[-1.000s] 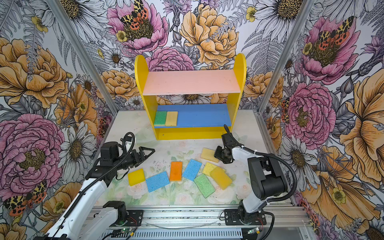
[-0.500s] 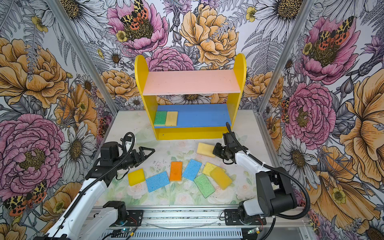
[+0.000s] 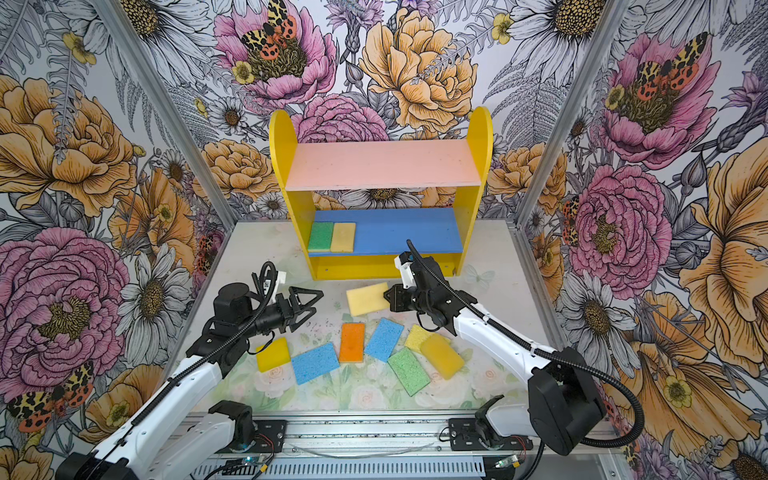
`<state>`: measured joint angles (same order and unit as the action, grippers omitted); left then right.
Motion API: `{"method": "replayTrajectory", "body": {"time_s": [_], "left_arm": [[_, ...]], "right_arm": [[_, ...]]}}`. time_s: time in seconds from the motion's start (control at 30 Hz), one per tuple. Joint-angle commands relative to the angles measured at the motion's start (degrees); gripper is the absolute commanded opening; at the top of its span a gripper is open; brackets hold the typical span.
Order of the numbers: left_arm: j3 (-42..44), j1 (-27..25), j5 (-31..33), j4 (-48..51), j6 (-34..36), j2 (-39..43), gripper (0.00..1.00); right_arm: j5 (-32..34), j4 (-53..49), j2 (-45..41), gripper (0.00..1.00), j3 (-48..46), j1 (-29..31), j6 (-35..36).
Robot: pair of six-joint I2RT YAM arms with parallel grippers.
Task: Place and organize the cleaning sponges onto the shelf
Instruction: 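Lift the sponge with the right gripper while the left gripper moves toward it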
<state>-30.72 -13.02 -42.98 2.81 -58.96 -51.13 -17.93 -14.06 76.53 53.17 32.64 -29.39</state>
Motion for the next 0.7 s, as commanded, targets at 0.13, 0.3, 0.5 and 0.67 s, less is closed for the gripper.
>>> {"method": "replayTrajectory", "body": {"time_s": [0.13,0.3,0.5,0.67], "left_arm": [[-12.94,-1.33,0.41,18.72,14.65,-2.26,0.99],[-17.11,-1.98,-1.13,25.03,22.75,-5.80,0.96],[-20.10,-4.02,0.09,25.40,25.59,-8.92,0.90],[-21.90,-5.59,0.36,26.60,27.86,-11.32,0.81]], "right_arm": [[-7.57,-3.47,4.19,0.10,10.01,1.19,8.39],[-11.94,-8.09,7.11,0.10,14.97,2.52,9.86],[-11.25,-10.61,7.76,0.10,16.41,4.65,10.76],[-11.16,-11.40,7.75,0.10,16.53,5.40,10.61]]}}
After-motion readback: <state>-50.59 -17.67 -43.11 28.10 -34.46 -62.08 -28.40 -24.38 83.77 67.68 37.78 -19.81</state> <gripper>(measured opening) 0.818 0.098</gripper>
